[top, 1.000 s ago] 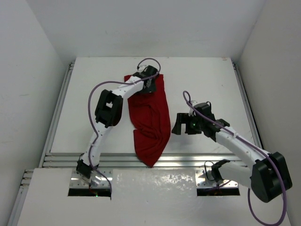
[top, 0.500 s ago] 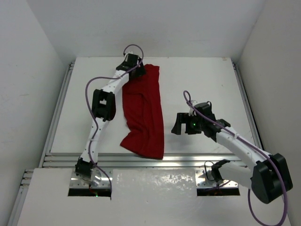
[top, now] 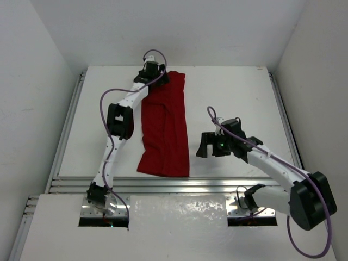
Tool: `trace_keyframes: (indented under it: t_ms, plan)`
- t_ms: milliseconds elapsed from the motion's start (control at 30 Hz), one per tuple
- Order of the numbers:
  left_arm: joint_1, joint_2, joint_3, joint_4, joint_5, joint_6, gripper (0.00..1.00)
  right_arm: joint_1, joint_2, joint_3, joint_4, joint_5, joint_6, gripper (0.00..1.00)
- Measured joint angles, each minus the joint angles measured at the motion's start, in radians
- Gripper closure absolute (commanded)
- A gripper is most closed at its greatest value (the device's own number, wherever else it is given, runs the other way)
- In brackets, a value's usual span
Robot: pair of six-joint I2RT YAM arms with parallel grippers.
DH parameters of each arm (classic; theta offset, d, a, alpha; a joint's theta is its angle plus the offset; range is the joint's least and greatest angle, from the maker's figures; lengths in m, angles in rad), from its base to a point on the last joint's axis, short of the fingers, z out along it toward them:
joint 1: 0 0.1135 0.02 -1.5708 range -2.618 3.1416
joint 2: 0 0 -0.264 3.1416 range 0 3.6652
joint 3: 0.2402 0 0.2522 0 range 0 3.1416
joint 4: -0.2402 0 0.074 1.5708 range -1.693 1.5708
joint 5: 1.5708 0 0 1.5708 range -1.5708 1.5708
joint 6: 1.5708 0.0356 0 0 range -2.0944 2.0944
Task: Fold and stack the t-shirts
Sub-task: Rotate the tshirt 90 degrees
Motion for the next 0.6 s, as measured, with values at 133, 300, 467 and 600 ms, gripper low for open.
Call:
trace_keyframes:
  t_ms: [133,300,467,600]
  plan:
    - [0.013,0.000,0.000,0.031,-0.027,0.035,0.00,0.095,0.009,0.006,0.001,0.044,0.004,0.01]
    - [0.028,-0.031,-0.036,0.045,-0.051,0.070,0.00,0.159,0.009,0.003,0.040,0.064,0.027,0.01]
    - [0.032,-0.254,-0.242,-0.011,-0.080,0.023,0.05,0.172,0.021,0.001,0.097,0.082,0.049,0.01]
    - [0.032,-0.378,-0.234,-0.045,-0.090,-0.046,0.22,0.172,0.014,-0.025,0.142,0.103,0.073,0.01]
